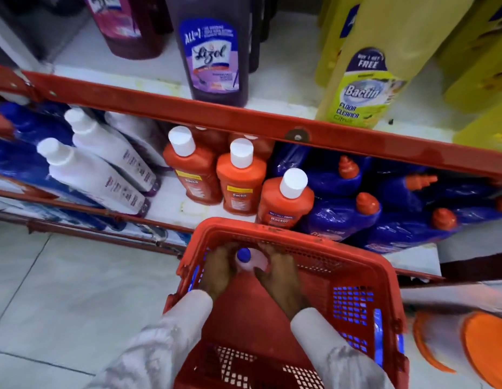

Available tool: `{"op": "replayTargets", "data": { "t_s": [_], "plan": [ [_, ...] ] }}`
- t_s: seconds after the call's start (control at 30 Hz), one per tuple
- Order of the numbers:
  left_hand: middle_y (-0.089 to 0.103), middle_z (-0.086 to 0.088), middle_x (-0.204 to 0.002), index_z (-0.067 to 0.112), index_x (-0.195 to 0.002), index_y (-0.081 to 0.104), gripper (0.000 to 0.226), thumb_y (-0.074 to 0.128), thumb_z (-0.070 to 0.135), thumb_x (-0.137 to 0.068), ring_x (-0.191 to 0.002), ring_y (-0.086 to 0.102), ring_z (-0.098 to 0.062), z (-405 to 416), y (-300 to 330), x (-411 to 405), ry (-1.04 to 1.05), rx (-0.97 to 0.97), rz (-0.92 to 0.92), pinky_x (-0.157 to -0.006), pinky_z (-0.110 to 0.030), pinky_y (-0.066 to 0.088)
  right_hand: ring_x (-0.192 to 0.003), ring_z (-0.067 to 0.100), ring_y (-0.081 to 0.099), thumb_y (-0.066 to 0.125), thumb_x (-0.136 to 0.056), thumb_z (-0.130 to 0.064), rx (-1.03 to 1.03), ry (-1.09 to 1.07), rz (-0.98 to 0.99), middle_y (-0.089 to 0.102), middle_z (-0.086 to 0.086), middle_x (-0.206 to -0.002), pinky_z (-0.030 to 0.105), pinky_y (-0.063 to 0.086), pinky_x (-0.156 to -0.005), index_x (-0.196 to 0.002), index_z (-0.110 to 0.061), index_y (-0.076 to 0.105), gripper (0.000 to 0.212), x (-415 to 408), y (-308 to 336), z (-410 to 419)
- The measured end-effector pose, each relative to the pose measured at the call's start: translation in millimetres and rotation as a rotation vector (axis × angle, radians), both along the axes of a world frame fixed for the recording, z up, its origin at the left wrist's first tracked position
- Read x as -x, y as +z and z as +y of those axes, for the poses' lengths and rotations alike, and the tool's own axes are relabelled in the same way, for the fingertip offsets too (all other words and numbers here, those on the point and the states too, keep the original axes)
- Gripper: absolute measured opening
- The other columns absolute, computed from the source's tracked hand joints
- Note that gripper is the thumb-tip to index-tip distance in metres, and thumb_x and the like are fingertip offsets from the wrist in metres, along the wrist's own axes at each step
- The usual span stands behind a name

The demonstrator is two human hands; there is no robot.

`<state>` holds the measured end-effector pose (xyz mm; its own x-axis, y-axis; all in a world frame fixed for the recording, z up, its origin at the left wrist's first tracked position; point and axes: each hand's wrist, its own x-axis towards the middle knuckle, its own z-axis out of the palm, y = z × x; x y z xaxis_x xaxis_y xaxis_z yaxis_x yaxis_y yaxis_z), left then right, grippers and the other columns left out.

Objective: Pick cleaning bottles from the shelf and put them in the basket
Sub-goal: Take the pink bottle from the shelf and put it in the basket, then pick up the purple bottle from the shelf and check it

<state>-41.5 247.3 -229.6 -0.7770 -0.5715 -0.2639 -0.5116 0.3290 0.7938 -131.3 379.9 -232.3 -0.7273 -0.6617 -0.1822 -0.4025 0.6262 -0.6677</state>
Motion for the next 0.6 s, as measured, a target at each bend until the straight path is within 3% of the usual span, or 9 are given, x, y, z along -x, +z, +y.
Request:
{"op": "replayTargets", "data": {
  "t_s": [0.1, 0.23, 0.3, 0.37, 0.47, 0.53, 0.6],
  "plan": [
    [0.07, 0.008, -0.103, 0.026, -0.105, 0.07, 0.053, 0.059, -0.008, -0.066, -0.091, 0.064, -0.006, -14.2, 72.0, -7.2, -0.096, 0.215, 0.177, -0.085, -0.001, 0.038, -0.107, 0.02, 0.069, 0.062, -0.078, -0.025, 0.102, 0.001, 0.132, 0.074, -0.004, -0.118, 0.033, 0.053, -0.094, -0.116, -0.029, 0.068, 0.039, 2.6, 48.9, -2.2],
    [0.068, -0.004, -0.116, 0.018, -0.111, 0.065, 0.028, 0.065, 0.012, -0.084, -0.108, 0.059, -0.021, -43.4, 146.4, -11.1, -0.114, 0.578, 0.374, -0.097, -0.033, 0.045, -0.088, 0.018, 0.071, 0.068, -0.084, -0.015, 0.399, -0.128, 0.388, 0.074, -0.005, -0.101, 0.034, 0.058, -0.076, -0.102, -0.024, 0.071, 0.021, 6.6, 131.8, -27.0],
    [0.064, -0.005, -0.125, 0.016, -0.115, 0.063, 0.031, 0.068, 0.017, -0.085, -0.116, 0.055, -0.026, -60.9, 175.7, -4.9, -0.082, 0.752, 0.459, -0.1, -0.042, 0.043, -0.092, 0.021, 0.067, 0.072, -0.081, -0.006, 0.542, -0.195, 0.543, 0.073, -0.001, -0.101, 0.037, 0.056, -0.082, -0.1, -0.018, 0.072, 0.022, 10.2, 169.7, -48.3],
    [0.058, -0.009, -0.134, 0.015, -0.12, 0.06, 0.04, 0.069, 0.023, -0.082, -0.124, 0.049, -0.031, -79.4, 194.2, 5.5, -0.027, 0.874, 0.464, -0.103, -0.05, 0.039, -0.102, 0.026, 0.061, 0.075, -0.076, -0.004, 0.638, -0.261, 0.683, 0.071, 0.004, -0.106, 0.034, 0.047, -0.098, -0.1, -0.013, 0.071, 0.026, 13.6, 201.2, -71.8],
    [0.049, -0.013, -0.143, 0.015, -0.127, 0.052, 0.055, 0.067, 0.032, -0.077, -0.133, 0.039, -0.036, -109.3, 209.7, 19.2, 0.077, 0.942, 0.349, -0.112, -0.063, 0.023, -0.116, 0.033, 0.054, 0.082, -0.07, -0.018, 0.749, -0.435, 0.703, 0.063, 0.012, -0.123, 0.03, 0.031, -0.109, -0.117, -0.007, 0.063, 0.051, 16.2, 243.0, -117.2],
    [0.045, -0.013, -0.146, 0.016, -0.132, 0.046, 0.062, 0.064, 0.038, -0.076, -0.136, 0.033, -0.038, -124.0, 210.5, 28.0, 0.079, 0.948, 0.25, -0.115, -0.066, 0.012, -0.122, 0.035, 0.049, 0.085, -0.066, -0.034, 0.768, -0.514, 0.627, 0.056, 0.016, -0.132, 0.036, 0.031, -0.11, -0.133, -0.005, 0.051, 0.08, 17.4, 260.8, -149.4],
    [0.046, -0.014, -0.144, 0.015, -0.133, 0.045, 0.064, 0.066, 0.037, -0.076, -0.137, 0.032, -0.04, -137.8, 209.8, 34.4, 0.016, 0.96, 0.179, -0.114, -0.069, 0.012, -0.126, 0.036, 0.047, 0.086, -0.061, -0.045, 0.75, -0.56, 0.525, 0.051, 0.017, -0.139, 0.042, 0.035, -0.109, -0.143, -0.006, 0.038, 0.102, 22.6, 269.8, -179.7]
  ]
}}
